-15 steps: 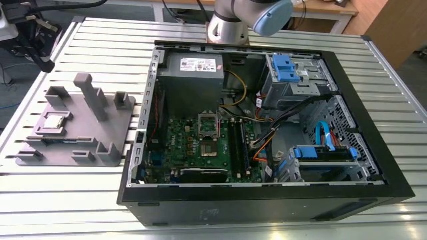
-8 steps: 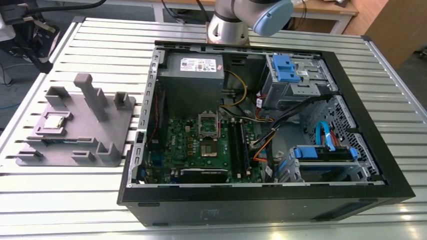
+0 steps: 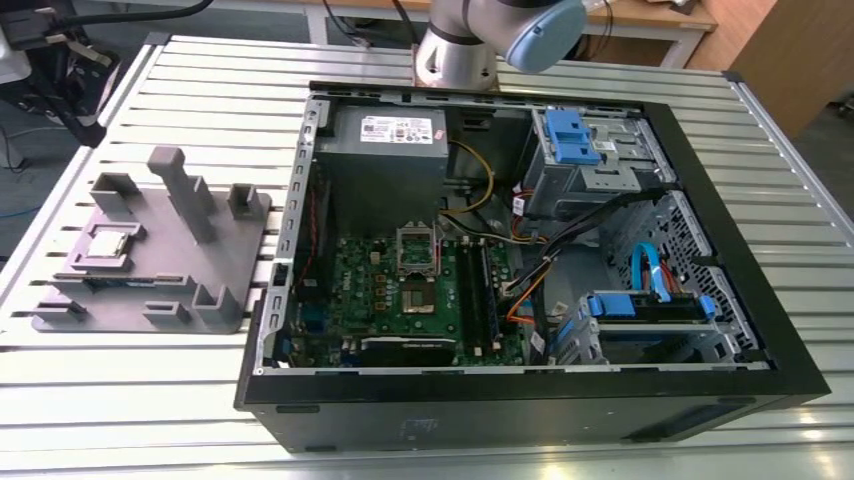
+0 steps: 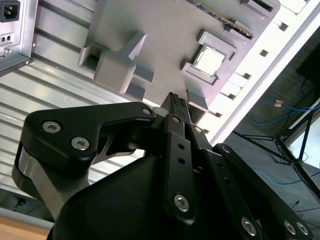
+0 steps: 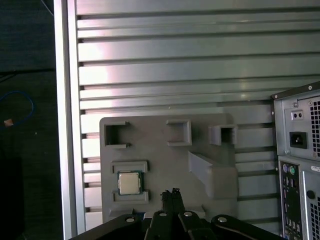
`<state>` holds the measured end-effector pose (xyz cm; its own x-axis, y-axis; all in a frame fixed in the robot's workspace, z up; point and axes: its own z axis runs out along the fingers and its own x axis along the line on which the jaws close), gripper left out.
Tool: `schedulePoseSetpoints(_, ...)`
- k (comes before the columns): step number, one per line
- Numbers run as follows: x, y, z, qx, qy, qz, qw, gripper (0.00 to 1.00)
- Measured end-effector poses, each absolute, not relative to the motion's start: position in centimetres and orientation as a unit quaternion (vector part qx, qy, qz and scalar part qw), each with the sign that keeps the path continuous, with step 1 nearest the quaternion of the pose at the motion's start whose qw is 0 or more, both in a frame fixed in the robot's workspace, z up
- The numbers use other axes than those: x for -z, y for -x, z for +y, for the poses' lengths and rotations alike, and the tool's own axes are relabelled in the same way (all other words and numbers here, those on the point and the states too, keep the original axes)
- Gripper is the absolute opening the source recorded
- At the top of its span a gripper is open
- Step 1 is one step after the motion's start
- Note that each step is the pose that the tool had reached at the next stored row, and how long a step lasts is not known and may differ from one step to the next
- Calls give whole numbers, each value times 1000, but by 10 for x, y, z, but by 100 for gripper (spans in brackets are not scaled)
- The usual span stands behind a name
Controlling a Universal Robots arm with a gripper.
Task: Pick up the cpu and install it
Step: 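Reach for the cpu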
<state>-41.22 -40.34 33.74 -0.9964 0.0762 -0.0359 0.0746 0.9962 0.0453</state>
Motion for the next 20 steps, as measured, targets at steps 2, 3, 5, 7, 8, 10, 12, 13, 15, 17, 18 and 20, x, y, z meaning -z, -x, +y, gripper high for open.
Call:
schedulePoseSetpoints(2,-336,412,-403,-22,-38,999,19,11)
schedulePoseSetpoints(3,-335,413,-403,-22,-38,999,19,11)
schedulePoseSetpoints(5,-333,414,-403,-22,-38,999,19,11)
schedulePoseSetpoints(7,-332,415,-403,-22,-38,999,19,11)
schedulePoseSetpoints(8,-330,416,-403,-22,-38,999,19,11)
schedulePoseSetpoints(10,-329,418,-403,-22,-38,999,19,11)
schedulePoseSetpoints(12,-327,420,-403,-22,-38,999,19,11)
schedulePoseSetpoints(13,-326,421,-403,-22,-38,999,19,11)
schedulePoseSetpoints(15,-325,424,-403,-22,-38,999,19,11)
schedulePoseSetpoints(17,-324,428,-403,-22,-38,999,19,11)
schedulePoseSetpoints(18,-323,430,-403,-22,-38,999,19,11)
schedulePoseSetpoints(20,-322,433,-403,-22,-38,999,19,11)
